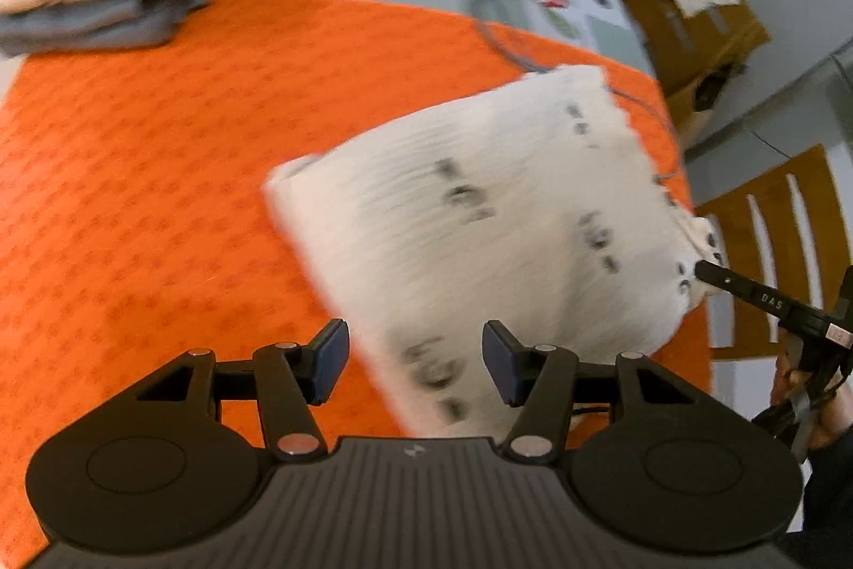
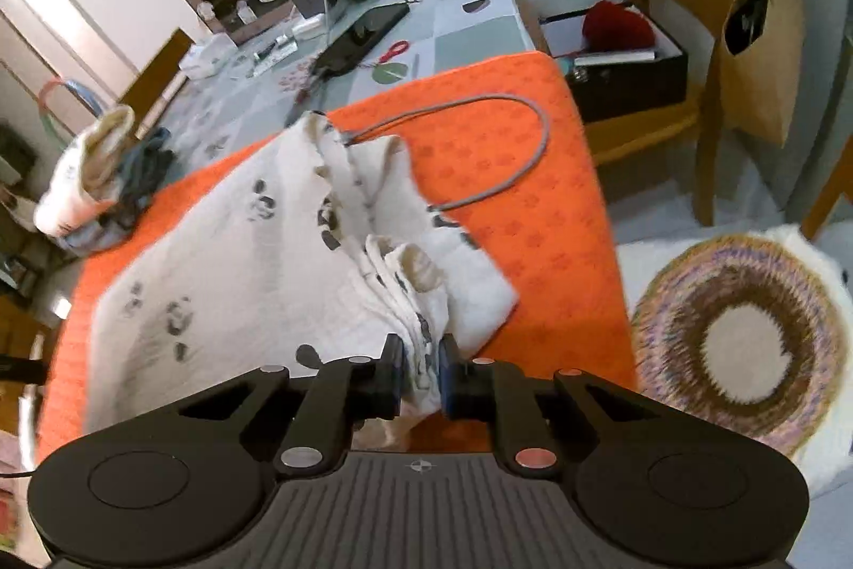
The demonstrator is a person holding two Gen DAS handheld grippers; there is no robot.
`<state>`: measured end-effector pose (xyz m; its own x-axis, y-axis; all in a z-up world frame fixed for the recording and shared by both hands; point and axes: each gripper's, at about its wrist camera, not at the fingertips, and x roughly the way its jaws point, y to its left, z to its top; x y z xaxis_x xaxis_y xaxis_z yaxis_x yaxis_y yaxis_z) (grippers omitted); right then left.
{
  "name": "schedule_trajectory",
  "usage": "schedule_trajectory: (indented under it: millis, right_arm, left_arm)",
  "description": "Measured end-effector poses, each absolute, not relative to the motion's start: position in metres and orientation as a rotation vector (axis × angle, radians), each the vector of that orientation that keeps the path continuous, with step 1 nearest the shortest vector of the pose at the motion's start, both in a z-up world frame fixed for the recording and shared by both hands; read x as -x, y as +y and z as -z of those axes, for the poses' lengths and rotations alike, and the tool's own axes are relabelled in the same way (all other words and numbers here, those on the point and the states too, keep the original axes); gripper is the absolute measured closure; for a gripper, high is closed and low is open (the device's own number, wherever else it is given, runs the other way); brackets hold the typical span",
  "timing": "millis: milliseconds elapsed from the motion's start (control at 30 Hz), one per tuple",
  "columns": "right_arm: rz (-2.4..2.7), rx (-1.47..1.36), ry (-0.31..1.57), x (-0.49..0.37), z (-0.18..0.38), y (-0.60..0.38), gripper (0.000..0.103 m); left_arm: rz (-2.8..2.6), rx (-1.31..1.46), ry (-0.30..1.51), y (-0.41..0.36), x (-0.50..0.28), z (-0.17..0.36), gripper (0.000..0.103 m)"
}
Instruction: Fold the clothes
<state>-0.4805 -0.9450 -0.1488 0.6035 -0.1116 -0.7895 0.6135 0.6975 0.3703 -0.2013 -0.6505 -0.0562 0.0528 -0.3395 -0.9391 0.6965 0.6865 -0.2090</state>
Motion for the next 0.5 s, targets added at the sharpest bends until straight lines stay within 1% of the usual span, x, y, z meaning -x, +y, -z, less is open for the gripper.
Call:
schedule_trajectory:
  millis: [67,100,133,167,200,300,400,500]
  right_arm:
    - [0.451,-0.648,0.857,0.475,0.156,-0.944,0.084]
    - [0.462,-0.625,0.854,0.476,0.155,-0.941,0.077]
    - [0.473,-0.602,0.851,0.476,0.153,-0.938,0.074]
    - [0.488,-0.579,0.844,0.478,0.149,-0.934,0.064]
    - [0.509,-0.557,0.831,0.481,0.143,-0.930,0.059]
    - [0.547,-0.519,0.795,0.491,0.125,-0.916,0.057]
    - [0.544,-0.518,0.751,0.502,0.106,-0.895,0.050]
    - [0.510,-0.526,0.720,0.508,0.092,-0.867,0.049]
  left_arm:
    - [0.781,-0.336,1.285,-0.636,0.195,0.056,0.041]
    - [0.770,-0.333,1.277,-0.630,0.192,0.056,0.041]
    - [0.761,-0.330,1.271,-0.626,0.189,0.056,0.041]
    - [0.757,-0.324,1.263,-0.622,0.186,0.056,0.041]
    - [0.760,-0.319,1.255,-0.619,0.183,0.057,0.041]
    - [0.812,-0.324,1.219,-0.612,0.177,0.059,0.041]
    - [0.861,-0.371,1.157,-0.607,0.170,0.064,0.042]
    - [0.922,-0.436,1.102,-0.606,0.163,0.069,0.042]
